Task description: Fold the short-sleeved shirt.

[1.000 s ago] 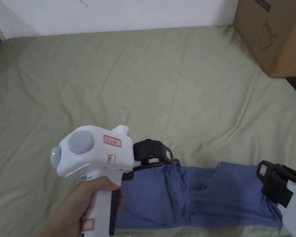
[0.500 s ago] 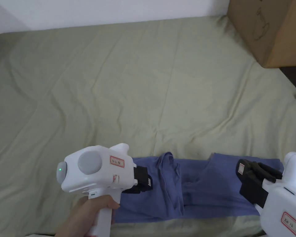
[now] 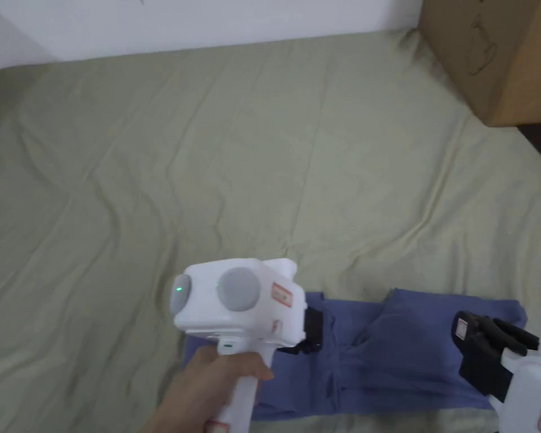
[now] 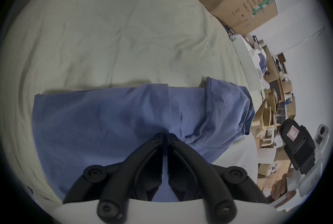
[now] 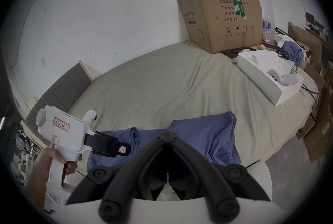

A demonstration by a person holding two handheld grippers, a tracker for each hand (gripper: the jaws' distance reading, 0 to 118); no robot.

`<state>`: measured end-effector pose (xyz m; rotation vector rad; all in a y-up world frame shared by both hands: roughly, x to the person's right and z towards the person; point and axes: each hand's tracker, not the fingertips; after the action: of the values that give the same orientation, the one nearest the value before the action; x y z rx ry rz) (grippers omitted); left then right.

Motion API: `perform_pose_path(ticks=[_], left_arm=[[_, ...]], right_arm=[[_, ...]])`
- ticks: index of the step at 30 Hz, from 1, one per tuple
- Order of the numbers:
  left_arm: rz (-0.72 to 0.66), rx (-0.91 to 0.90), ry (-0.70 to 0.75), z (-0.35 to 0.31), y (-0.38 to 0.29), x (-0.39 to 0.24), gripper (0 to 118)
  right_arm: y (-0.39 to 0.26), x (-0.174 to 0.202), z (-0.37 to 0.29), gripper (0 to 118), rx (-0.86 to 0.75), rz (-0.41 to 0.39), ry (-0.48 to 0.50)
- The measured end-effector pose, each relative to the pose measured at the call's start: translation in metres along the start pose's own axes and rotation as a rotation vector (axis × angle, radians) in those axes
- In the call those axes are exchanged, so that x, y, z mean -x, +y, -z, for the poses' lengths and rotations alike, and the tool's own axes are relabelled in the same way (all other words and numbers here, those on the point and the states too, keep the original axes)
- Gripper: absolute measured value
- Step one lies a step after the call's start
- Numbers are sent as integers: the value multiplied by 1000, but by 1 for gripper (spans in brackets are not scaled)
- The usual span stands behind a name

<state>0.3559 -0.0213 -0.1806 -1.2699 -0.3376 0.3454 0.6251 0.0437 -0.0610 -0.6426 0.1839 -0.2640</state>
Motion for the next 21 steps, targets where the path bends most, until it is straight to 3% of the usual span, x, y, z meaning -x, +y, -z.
perform_pose_path(ticks=[7,10,16,21], left_arm=[[-3,-47,-204,-27,-4,-3,5],[9,-142,-167,-67,-11,18,5],[-164,-239,-273,-128,-38,121,5],[-280,-268,-400,-138,-67,205,5]], right_arm=[[3,10,-8,0,-11,-38,17],[5,17,-12,0,-20,-71,18],[5,31,-12,0,-18,-96,41],[5,50,-7,0,-6,-129,60]])
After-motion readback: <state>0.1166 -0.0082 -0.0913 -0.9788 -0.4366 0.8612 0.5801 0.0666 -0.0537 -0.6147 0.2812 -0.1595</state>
